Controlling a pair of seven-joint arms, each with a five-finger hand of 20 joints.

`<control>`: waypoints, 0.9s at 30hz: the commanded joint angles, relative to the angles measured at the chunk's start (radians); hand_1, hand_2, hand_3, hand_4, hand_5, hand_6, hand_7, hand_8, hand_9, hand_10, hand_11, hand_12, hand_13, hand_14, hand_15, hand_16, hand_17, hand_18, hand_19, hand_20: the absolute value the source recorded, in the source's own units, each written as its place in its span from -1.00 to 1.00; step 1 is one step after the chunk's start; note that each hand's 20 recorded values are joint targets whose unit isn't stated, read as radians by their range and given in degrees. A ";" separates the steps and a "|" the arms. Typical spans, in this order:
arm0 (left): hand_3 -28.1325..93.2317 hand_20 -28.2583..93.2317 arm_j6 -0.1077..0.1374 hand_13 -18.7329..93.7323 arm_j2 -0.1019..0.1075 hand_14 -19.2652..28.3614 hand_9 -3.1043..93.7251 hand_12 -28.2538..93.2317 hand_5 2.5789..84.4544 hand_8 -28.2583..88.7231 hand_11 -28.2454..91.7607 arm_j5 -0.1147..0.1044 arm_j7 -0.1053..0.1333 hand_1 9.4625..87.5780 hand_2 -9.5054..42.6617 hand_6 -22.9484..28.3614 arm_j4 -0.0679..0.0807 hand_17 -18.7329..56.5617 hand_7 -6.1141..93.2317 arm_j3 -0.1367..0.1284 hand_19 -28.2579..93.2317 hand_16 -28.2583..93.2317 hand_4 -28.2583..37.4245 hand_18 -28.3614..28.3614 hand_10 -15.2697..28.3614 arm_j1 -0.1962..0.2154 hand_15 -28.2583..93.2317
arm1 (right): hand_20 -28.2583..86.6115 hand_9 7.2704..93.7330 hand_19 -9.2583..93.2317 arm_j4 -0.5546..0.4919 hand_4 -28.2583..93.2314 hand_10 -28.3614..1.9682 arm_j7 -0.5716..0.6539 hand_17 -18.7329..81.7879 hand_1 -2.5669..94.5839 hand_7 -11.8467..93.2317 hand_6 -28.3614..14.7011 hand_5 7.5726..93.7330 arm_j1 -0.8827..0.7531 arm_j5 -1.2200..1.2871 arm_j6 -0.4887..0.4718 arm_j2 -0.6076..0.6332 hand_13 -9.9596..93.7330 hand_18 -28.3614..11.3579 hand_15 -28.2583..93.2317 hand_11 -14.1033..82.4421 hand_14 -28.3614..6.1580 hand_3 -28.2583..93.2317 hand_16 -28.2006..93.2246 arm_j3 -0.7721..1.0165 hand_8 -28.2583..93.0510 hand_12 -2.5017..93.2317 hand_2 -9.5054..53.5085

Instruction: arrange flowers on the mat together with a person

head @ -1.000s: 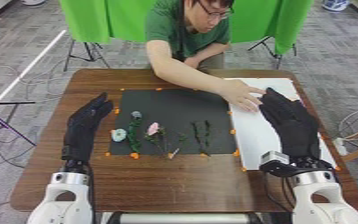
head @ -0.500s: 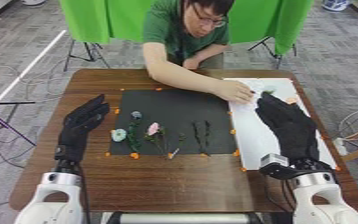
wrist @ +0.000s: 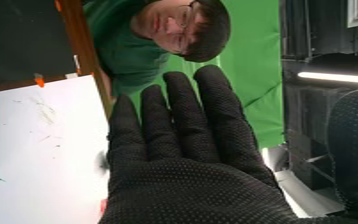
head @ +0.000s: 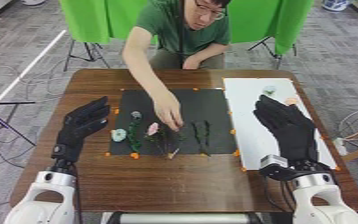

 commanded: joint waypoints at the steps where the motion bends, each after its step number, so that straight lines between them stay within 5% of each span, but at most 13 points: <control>1: 0.50 -0.09 0.073 0.00 -0.001 0.49 -0.02 -0.33 0.04 -0.62 -0.30 -0.070 -0.003 -0.35 -1.00 0.20 0.004 -0.14 -0.77 0.015 -0.30 -0.50 -0.50 0.45 0.33 0.015 -0.32 | -0.10 -0.15 -0.81 -0.003 -0.84 -0.23 -0.001 -0.28 -0.79 -0.66 -0.10 -0.05 -0.011 -0.004 0.001 -0.011 -0.25 0.06 -0.41 -0.61 -0.05 0.70 -0.37 -0.001 -0.67 -0.74 -0.41; 12: 0.50 -0.06 0.124 0.03 -0.007 0.49 0.02 -0.34 0.09 -0.62 -0.28 -0.156 -0.031 -0.36 -0.87 0.25 0.021 -0.09 -0.77 -0.039 -0.28 -0.51 -0.50 0.47 0.37 0.038 -0.29 | -0.10 -0.12 -0.82 -0.002 -0.84 -0.23 0.000 -0.26 -0.78 -0.66 -0.13 -0.02 -0.005 -0.004 -0.001 -0.007 -0.23 0.09 -0.40 -0.61 -0.02 0.70 -0.38 0.001 -0.67 -0.74 -0.40; 20: 0.52 -0.07 0.134 0.04 -0.006 0.50 0.04 -0.35 0.14 -0.62 -0.28 -0.159 -0.037 -0.41 -0.79 0.25 0.021 -0.13 -0.76 -0.055 -0.29 -0.52 -0.55 0.46 0.37 0.057 -0.29 | -0.09 -0.11 -0.82 0.002 -0.84 -0.23 -0.018 -0.26 -0.78 -0.66 -0.13 -0.02 0.011 -0.009 0.013 0.006 -0.23 0.09 -0.39 -0.61 -0.02 0.70 -0.39 0.006 -0.67 -0.75 -0.40; 27: 0.52 -0.08 0.133 0.03 -0.003 0.50 0.05 -0.35 0.14 -0.62 -0.28 -0.159 -0.036 -0.44 -0.81 0.25 0.018 -0.14 -0.77 -0.050 -0.29 -0.52 -0.57 0.46 0.37 0.059 -0.29 | -0.07 -0.07 -0.80 0.072 -0.82 -0.22 -0.045 -0.22 -0.63 -0.60 0.01 -0.01 0.244 -0.455 0.247 0.216 -0.19 0.04 -0.37 -0.59 -0.01 0.70 -0.39 0.052 -0.67 -0.72 -0.65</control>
